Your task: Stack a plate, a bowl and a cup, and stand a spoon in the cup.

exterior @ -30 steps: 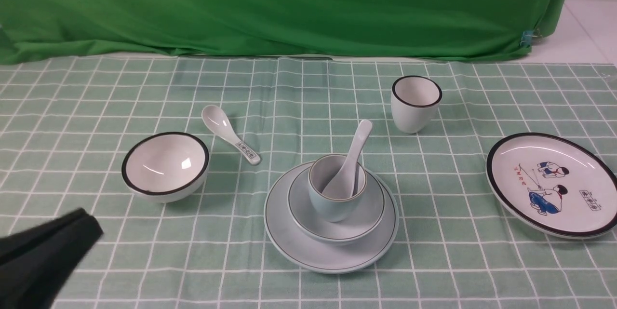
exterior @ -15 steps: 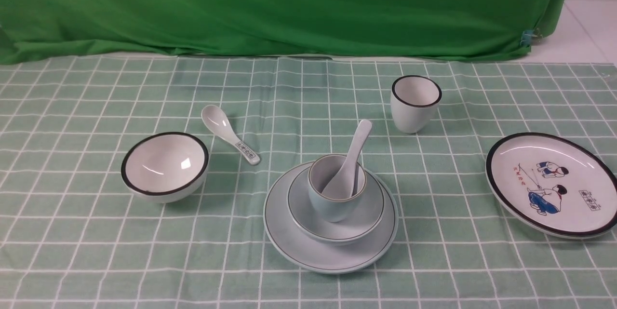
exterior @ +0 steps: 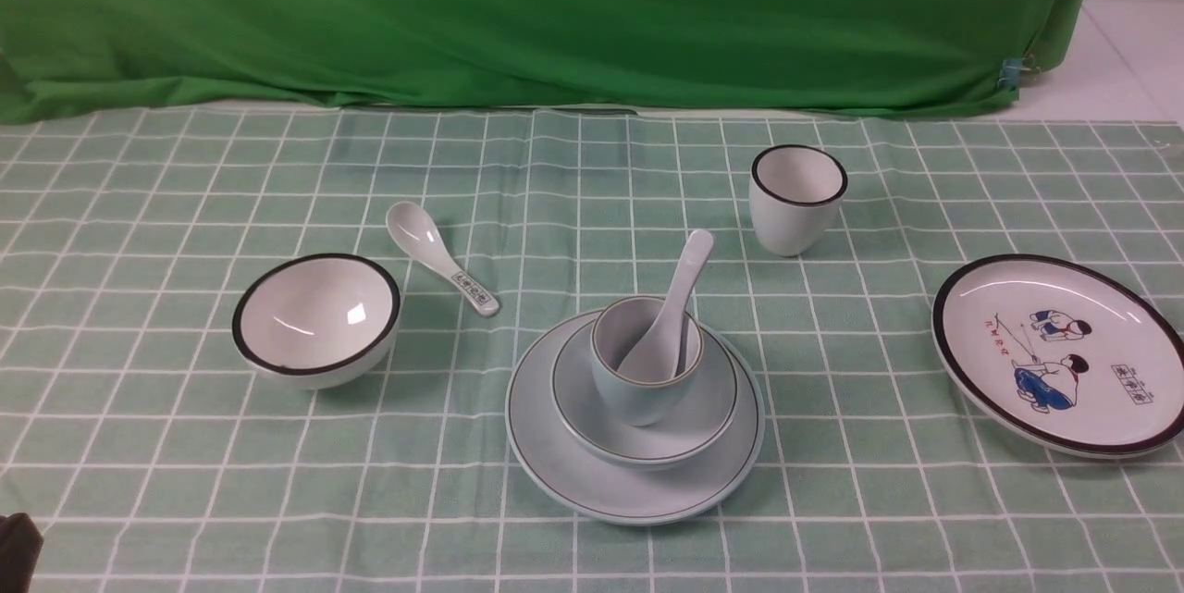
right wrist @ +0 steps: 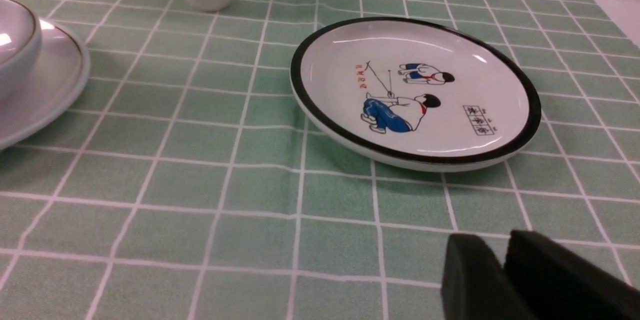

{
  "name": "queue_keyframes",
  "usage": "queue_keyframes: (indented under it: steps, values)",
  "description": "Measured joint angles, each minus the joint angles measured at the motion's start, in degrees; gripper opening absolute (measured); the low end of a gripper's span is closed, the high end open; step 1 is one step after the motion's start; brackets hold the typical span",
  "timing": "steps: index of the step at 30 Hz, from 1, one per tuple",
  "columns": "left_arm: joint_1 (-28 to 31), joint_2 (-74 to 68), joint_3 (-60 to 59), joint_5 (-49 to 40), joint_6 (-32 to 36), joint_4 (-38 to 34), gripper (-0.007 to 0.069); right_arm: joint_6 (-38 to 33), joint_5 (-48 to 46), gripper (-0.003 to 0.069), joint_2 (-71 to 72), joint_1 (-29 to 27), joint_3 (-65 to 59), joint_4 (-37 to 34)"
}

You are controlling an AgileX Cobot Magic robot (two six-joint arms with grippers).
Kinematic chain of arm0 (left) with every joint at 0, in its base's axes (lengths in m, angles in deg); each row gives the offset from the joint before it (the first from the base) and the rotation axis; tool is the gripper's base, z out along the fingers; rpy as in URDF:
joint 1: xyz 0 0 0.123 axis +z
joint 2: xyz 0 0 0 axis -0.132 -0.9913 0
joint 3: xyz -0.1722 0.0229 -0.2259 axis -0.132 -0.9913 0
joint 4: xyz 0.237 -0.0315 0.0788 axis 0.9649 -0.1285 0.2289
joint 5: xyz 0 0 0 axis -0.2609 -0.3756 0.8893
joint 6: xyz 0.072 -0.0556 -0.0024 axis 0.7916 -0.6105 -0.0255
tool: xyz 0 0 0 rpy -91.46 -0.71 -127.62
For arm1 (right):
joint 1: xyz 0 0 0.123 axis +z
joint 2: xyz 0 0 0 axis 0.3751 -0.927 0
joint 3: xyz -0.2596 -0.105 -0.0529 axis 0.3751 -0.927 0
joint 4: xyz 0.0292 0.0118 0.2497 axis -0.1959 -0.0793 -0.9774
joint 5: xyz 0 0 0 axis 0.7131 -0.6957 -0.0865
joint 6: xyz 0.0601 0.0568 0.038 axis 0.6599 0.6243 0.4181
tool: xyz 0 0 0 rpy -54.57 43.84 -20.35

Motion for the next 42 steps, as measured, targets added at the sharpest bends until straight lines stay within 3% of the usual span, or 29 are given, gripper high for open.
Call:
queue_keyframes:
  steps: [42]
  values:
    - [0.0, 0.0, 0.0, 0.1, 0.0, 0.0, 0.0017, 0.4, 0.0, 0.0210, 0.0, 0.0, 0.0, -0.1]
